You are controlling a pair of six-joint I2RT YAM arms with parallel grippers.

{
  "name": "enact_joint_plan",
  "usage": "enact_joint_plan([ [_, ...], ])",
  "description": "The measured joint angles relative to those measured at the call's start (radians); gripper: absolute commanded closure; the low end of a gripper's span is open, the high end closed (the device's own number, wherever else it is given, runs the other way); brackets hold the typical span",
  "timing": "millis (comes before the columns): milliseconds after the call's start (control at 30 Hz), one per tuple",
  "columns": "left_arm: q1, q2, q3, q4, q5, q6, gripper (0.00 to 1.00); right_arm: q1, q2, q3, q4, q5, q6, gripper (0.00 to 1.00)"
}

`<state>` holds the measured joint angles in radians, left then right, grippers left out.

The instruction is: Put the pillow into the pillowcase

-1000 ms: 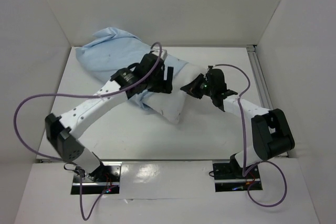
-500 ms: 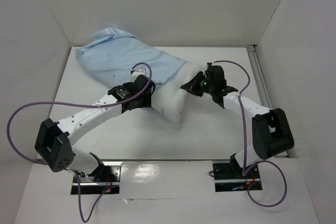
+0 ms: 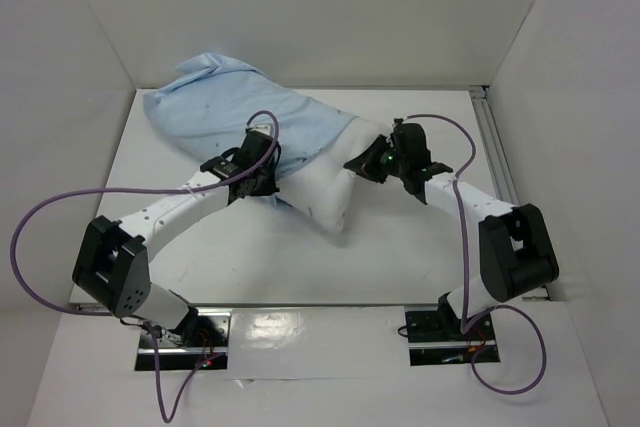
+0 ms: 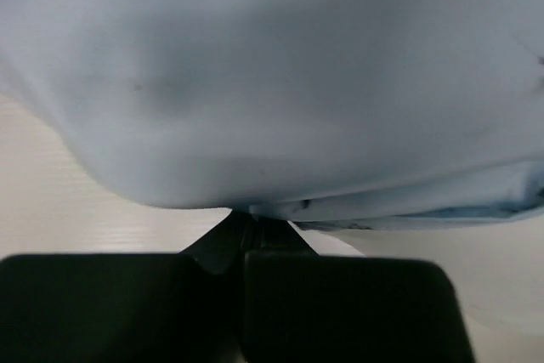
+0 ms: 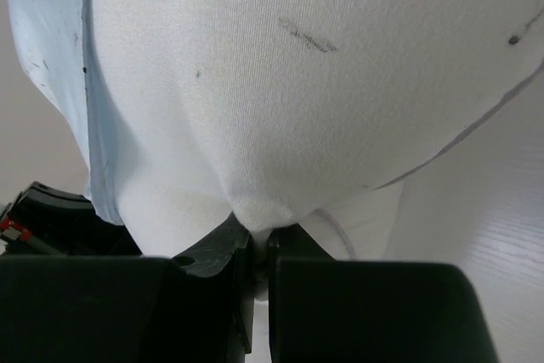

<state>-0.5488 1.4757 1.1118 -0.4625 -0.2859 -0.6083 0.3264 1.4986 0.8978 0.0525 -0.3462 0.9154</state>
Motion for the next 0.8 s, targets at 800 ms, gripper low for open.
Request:
enact_joint_plan([
  [800,0.011,0.449,1.130,-0.296,0.415,0.049,1.00,-0.064,0.167,0.329,0.014,0.026,0.095,1.00],
])
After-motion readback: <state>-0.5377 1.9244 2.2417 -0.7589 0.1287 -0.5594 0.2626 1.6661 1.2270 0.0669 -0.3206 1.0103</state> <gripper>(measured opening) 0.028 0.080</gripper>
